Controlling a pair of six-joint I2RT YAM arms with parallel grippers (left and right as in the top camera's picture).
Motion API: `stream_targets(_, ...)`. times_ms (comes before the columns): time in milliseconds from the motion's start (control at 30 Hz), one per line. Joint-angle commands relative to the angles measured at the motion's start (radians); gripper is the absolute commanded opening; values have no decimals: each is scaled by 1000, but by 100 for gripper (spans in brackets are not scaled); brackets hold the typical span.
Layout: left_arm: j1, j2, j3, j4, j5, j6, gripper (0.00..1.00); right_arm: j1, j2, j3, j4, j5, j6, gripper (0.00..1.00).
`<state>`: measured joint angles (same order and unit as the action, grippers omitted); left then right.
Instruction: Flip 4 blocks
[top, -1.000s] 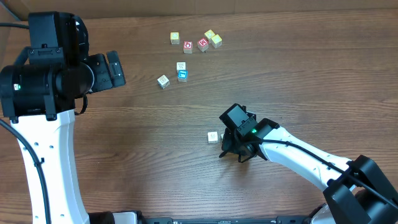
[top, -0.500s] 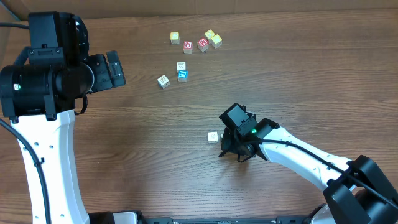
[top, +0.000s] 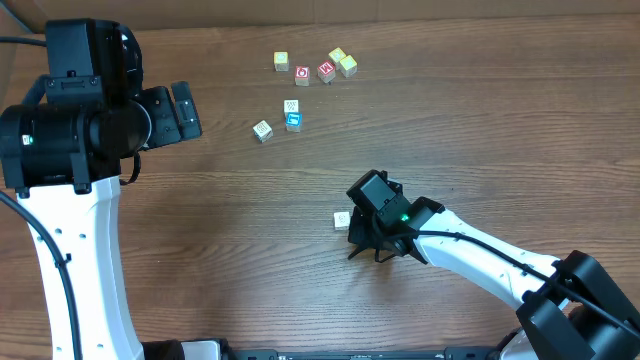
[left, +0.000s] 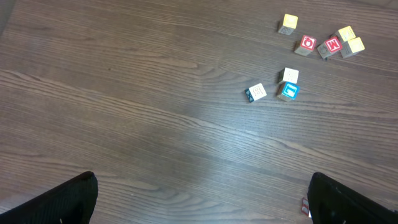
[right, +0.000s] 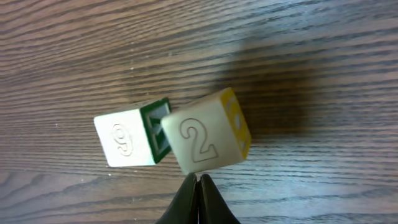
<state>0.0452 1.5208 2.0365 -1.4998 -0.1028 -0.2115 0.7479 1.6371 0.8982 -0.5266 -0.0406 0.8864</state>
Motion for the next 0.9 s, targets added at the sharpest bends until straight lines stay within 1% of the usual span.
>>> stream_targets(0, -5, 3, 12, 0, -12, -21, 100, 3, -10, 1, 8, -8, -1, 4)
stream_targets(133, -5, 3, 12, 0, -12, -21, 100, 3, -39, 43, -12, -61, -86, 4)
stream_targets(200, -5, 3, 12, 0, -12, -21, 100, 3, -64, 68, -31, -61, -106, 4)
stream_targets(400, -5, 3, 12, 0, -12, -21, 100, -21, -116, 86, -83, 47, -109, 4)
stream_targets(533, -5, 3, 12, 0, -12, -21, 100, -62, -111, 78, -119, 101, -109, 4)
stream_targets(700, -5, 3, 12, 0, -12, -21, 100, -98, -71, 71, -116, 103, -109, 4)
stream_targets(867, -5, 3, 12, 0, -12, -21, 100, -101, -11, 70, -108, 73, -98, 4)
